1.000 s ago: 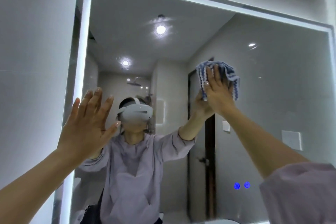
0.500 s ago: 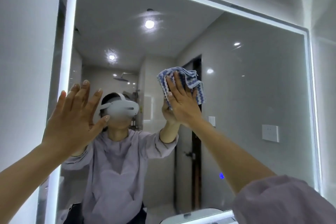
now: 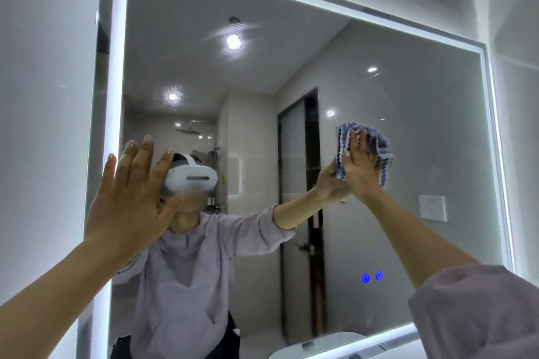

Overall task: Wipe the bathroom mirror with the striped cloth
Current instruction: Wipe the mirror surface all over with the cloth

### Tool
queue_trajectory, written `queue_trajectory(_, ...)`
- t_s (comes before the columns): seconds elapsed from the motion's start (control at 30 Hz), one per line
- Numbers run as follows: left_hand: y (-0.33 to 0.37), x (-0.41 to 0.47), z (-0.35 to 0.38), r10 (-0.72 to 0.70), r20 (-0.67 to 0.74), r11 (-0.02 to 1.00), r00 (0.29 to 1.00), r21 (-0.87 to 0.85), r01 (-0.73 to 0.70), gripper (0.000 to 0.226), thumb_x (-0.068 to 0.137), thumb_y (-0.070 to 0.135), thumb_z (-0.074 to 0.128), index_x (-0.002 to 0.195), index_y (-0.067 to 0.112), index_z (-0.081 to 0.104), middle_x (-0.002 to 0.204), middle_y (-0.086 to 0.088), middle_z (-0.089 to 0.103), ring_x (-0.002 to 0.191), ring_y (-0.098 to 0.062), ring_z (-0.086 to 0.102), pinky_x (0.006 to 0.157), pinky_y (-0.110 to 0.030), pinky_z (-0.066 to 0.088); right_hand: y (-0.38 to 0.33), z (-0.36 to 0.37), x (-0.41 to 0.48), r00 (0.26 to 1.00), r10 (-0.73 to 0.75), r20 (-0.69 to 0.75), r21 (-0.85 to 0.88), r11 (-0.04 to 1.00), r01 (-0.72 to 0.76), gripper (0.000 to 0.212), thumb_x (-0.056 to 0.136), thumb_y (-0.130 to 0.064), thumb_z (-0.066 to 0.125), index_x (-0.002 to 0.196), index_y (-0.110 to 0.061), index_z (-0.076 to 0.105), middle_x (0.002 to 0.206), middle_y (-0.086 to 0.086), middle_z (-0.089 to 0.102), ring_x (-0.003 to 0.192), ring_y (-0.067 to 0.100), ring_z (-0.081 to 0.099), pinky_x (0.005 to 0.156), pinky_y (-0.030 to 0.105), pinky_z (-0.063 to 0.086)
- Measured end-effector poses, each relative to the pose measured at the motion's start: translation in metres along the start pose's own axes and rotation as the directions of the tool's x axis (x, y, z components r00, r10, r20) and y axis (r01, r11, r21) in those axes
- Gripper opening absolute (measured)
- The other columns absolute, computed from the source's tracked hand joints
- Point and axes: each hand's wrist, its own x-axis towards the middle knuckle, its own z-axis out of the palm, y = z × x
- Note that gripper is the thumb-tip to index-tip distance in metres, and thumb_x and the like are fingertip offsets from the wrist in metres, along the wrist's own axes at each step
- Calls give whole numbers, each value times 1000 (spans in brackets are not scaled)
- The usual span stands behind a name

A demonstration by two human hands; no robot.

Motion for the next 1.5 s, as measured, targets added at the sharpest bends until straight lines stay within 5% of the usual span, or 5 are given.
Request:
queue_trajectory(0.43, 33, -1, -26, -124, 9, 992, 992, 10, 124, 74, 82, 55, 31, 134, 3, 40, 140, -28, 37, 130, -48, 33, 107, -64, 25, 16, -3, 12, 993, -73, 92, 18, 997, 72, 56, 103, -36, 23, 147, -34, -13, 159, -5, -15, 146, 16, -15, 115, 46, -10)
queue_trajectory(0.57, 85, 1, -21, -47, 113, 986, 992, 163, 28, 77, 86, 58, 19, 146, 10, 28, 152, -22, 20, 138, -43, 18, 109, -63, 17, 35, -2, 16, 971, -221, 94, -87, 969, 230, 57, 101, -40, 21, 146, -32, -14, 160, 0, -12, 147, 18, -12, 115, 45, -10)
queue_trajectory(0.83, 225, 12, -26, -11, 52, 999, 999, 51, 8, 76, 88, 56, 15, 145, 9, 31, 149, -21, 33, 138, -40, 30, 110, -60, 25, 79, -19, 26, 847, -504, 170, -194, 826, 530, 74, 97, -36, 36, 144, -29, -22, 158, -1, -22, 145, 23, -19, 111, 49, -19)
queue_trajectory(1.27, 257, 8, -22, -15, 108, 995, 994, 97, 5, 78, 84, 67, 1, 144, 18, -3, 157, -5, 0, 146, -24, -1, 119, -49, 8, 120, -31, 40, 876, -458, 148, -86, 877, 473, 61, 102, -34, 24, 146, -33, -17, 155, -8, -24, 146, 19, -17, 117, 48, -12)
queue_trajectory(1.5, 279, 22, 1, -15, 67, 998, 998, 64, 11, 76, 89, 61, 19, 147, 12, 14, 156, -10, 19, 144, -28, 16, 115, -51, 22, 121, -32, 34, 878, -474, 64, -112, 871, 479, 62, 101, -33, 28, 142, -35, -18, 152, -10, -24, 146, 20, -16, 107, 38, -29)
